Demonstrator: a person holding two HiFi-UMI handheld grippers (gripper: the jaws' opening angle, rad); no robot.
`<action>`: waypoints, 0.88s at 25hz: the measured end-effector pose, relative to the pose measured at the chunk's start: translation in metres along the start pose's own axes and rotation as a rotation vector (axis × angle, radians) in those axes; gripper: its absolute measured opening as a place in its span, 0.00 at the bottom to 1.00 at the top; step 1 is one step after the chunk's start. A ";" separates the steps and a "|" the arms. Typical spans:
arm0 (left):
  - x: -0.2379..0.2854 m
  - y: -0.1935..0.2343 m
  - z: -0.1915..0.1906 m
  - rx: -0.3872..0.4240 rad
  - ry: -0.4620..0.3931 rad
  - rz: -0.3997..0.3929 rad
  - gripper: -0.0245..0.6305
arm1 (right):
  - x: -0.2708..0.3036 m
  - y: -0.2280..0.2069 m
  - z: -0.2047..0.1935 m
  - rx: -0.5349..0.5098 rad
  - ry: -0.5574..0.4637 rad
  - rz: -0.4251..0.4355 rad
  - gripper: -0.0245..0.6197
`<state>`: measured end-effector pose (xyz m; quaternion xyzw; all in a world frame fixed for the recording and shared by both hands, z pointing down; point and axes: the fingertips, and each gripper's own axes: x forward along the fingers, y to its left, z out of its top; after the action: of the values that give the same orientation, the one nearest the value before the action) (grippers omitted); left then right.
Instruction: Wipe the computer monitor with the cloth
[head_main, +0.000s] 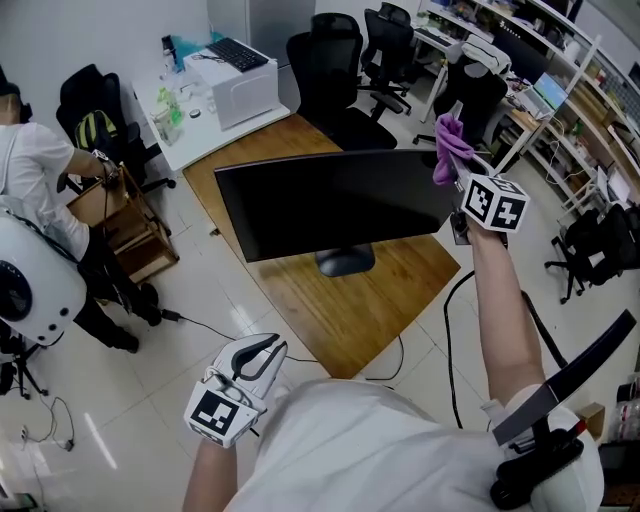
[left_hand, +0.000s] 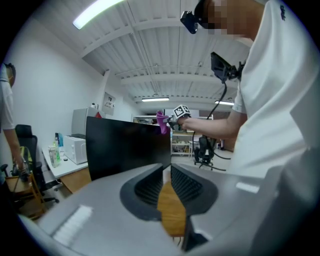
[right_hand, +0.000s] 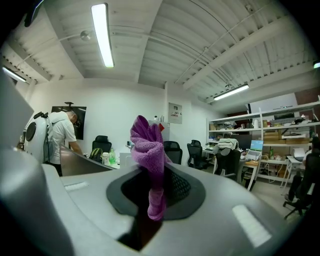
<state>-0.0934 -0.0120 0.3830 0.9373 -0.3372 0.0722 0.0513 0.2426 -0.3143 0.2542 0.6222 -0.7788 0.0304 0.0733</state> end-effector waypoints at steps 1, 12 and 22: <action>-0.003 0.002 -0.002 0.001 -0.004 0.004 0.14 | 0.001 0.005 -0.001 0.000 0.000 0.005 0.11; -0.034 0.012 -0.009 0.054 0.031 0.022 0.15 | 0.009 0.067 0.010 -0.015 0.002 0.050 0.11; -0.064 0.021 -0.017 0.045 0.028 0.028 0.14 | 0.014 0.134 0.012 -0.032 0.001 0.119 0.11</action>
<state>-0.1577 0.0140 0.3898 0.9323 -0.3476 0.0935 0.0339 0.1083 -0.2995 0.2507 0.5736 -0.8147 0.0225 0.0815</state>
